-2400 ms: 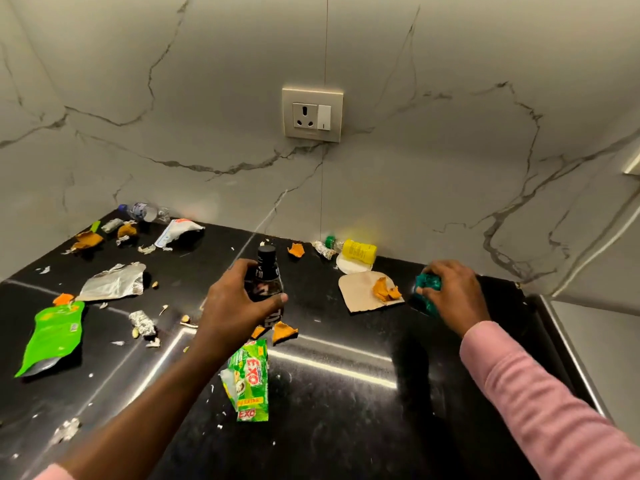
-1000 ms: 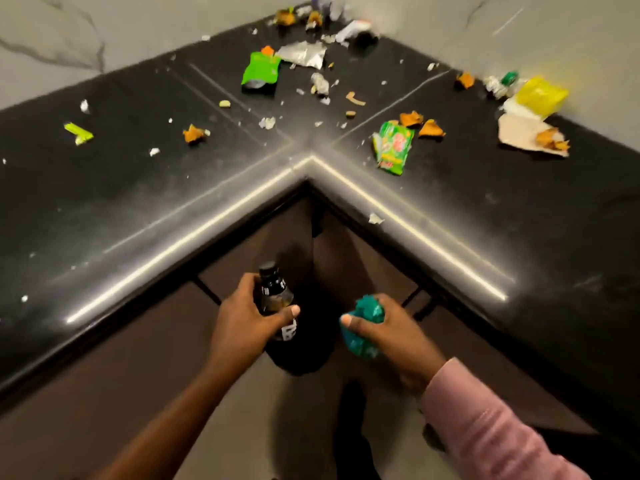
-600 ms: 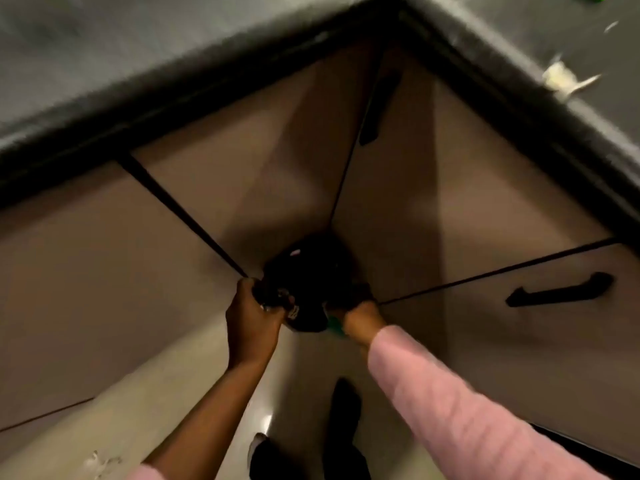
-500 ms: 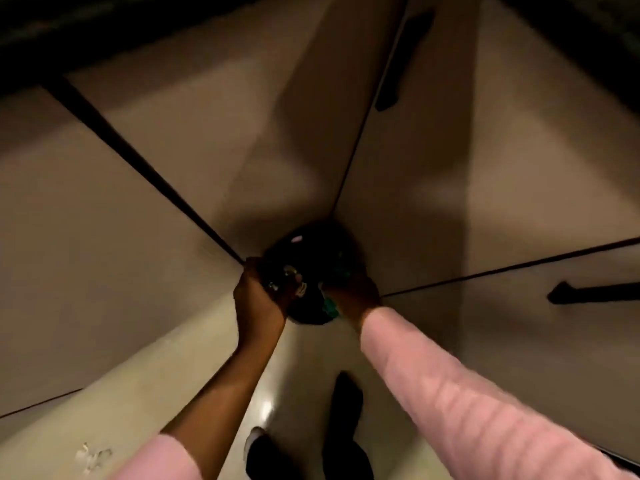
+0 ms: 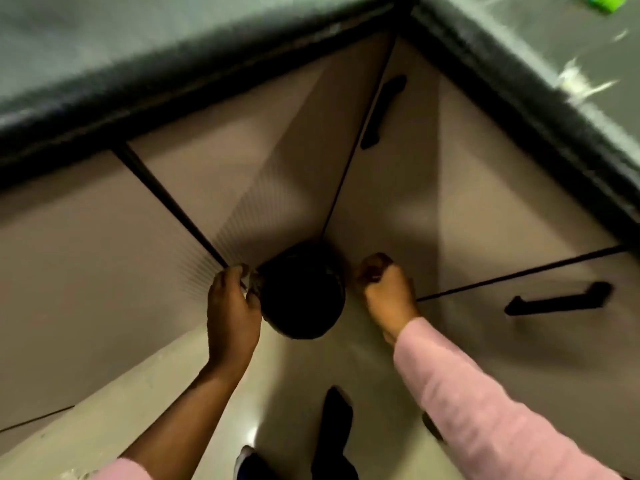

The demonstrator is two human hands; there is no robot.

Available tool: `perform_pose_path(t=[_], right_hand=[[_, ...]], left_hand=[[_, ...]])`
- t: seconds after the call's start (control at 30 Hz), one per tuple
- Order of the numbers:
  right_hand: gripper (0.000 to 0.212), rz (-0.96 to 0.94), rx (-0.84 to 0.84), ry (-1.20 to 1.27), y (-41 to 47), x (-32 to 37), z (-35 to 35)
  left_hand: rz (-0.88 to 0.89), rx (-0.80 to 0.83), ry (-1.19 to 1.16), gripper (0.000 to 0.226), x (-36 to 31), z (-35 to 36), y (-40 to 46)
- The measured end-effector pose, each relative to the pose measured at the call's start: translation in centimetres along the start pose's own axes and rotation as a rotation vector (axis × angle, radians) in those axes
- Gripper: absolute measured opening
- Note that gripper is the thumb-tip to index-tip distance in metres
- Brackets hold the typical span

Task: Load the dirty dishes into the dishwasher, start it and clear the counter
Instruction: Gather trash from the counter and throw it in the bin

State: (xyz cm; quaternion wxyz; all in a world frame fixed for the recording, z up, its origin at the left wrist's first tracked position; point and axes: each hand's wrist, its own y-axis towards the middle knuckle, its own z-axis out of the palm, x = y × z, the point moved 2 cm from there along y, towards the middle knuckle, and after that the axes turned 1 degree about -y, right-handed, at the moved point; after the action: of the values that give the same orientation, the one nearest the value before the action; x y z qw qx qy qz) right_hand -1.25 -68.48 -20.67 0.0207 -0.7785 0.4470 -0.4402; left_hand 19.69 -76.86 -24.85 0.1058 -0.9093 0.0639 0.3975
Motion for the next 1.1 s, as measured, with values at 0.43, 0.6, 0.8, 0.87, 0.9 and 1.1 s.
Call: perform_pose_path(t=[0.43,0.6,0.8,0.87,0.9,1.1], right_hand=[[0.010,-0.438,0.021,-0.020,-18.2,17.0,-18.6],[0.017,-0.424,-0.221,-0.014,-19.4,18.8,-26.9],[0.029,-0.337,-0.368,-0.050,-14.7,18.3,-32.8],[0.033,-0.324,-0.392,-0.074,-11.6,18.3,-34.3],[0.036,-0.333,-0.401,-0.097,-10.6,18.5,-34.8],[0.062,-0.389,-0.356,-0.375,0.3,20.0,-37.0]], left_hand=[[0.725,0.278,0.032,0.018,-24.6,-15.4,-4.8],[0.789,0.196,-0.009,0.028,-31.4,-20.3,-2.6],[0.805,0.242,0.002,0.021,-36.7,-19.6,1.0],[0.786,0.274,0.024,0.029,-38.5,-17.1,3.0],[0.772,0.292,0.030,0.034,-39.3,-16.2,3.4],[0.799,0.383,0.192,0.074,-46.0,-6.5,8.1]])
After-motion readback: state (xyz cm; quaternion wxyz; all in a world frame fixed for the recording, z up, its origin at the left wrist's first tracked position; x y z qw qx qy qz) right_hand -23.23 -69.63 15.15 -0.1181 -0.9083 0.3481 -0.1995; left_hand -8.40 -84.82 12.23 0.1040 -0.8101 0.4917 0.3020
